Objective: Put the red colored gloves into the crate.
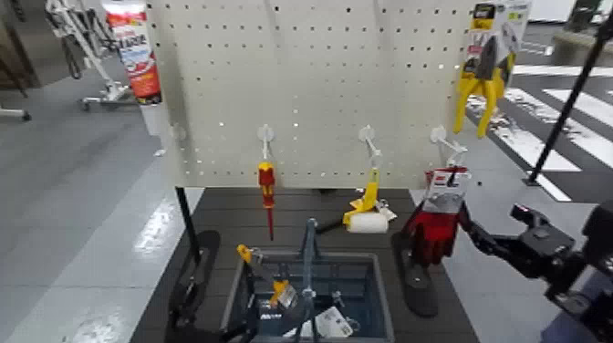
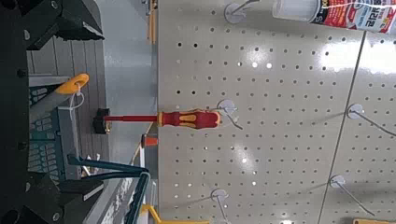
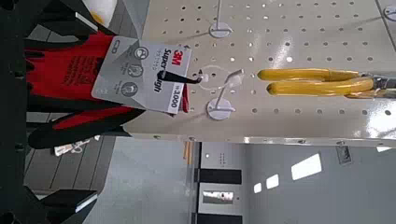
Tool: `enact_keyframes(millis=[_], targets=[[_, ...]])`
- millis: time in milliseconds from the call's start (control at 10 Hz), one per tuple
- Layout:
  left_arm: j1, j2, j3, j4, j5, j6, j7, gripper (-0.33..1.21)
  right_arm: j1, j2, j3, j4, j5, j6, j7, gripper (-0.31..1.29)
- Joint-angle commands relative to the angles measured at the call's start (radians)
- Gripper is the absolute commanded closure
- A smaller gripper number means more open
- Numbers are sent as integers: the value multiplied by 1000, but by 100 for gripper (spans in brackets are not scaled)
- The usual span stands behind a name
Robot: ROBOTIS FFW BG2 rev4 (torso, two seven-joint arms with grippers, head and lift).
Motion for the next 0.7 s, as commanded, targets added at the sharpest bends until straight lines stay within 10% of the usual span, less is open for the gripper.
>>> enact_keyframes(millis=[100, 700], targets=[[-6, -97, -6, 4, 1, 2, -5, 17, -98, -37, 35, 121, -34, -24, 55, 3], [-14, -100, -15, 12, 5, 2, -9, 17, -247, -81, 130, 275, -83, -34, 147, 3]])
